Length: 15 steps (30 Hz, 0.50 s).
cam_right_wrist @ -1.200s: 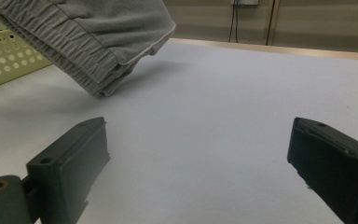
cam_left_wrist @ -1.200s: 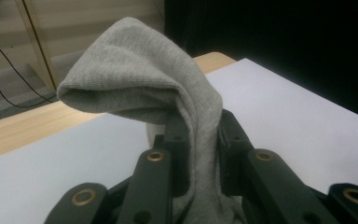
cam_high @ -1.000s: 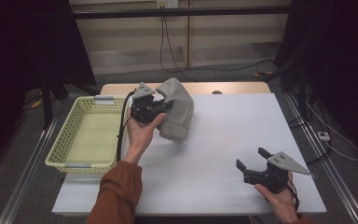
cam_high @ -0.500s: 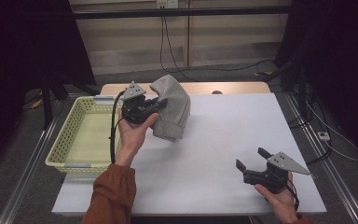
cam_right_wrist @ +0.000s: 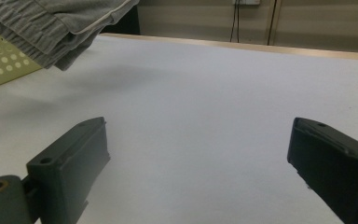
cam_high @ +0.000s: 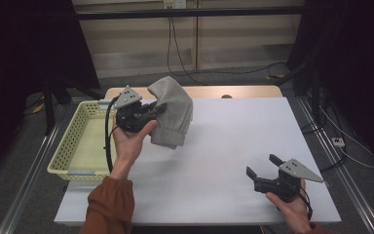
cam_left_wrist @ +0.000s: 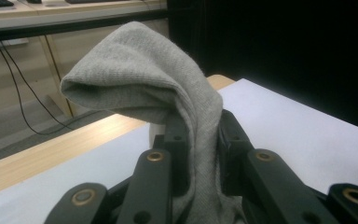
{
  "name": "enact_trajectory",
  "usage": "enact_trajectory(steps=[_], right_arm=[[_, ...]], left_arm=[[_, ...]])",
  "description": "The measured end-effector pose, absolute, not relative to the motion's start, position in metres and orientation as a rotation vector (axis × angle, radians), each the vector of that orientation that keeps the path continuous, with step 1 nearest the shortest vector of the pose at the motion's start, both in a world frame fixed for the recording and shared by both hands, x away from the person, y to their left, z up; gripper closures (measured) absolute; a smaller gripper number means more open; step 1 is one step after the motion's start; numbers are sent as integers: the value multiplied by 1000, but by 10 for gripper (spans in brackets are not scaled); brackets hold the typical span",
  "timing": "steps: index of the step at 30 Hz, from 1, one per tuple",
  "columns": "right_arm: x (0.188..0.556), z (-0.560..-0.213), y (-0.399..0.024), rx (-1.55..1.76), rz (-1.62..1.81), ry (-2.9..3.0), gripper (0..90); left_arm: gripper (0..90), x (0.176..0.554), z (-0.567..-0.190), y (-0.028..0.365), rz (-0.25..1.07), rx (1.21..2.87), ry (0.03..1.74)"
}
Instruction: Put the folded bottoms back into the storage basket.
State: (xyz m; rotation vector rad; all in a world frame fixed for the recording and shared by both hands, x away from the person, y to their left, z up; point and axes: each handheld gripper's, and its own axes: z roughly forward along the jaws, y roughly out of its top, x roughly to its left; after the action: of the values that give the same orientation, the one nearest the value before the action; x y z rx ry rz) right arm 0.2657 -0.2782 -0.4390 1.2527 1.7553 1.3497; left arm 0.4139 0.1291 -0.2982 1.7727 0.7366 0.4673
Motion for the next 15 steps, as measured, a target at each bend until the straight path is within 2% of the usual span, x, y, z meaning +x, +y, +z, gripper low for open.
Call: enact_trajectory(steps=[15], right_arm=[[265,-439,-278,1257,1350,1759,47]], left_arm=[[775,400,-287,149,521,1738,731]])
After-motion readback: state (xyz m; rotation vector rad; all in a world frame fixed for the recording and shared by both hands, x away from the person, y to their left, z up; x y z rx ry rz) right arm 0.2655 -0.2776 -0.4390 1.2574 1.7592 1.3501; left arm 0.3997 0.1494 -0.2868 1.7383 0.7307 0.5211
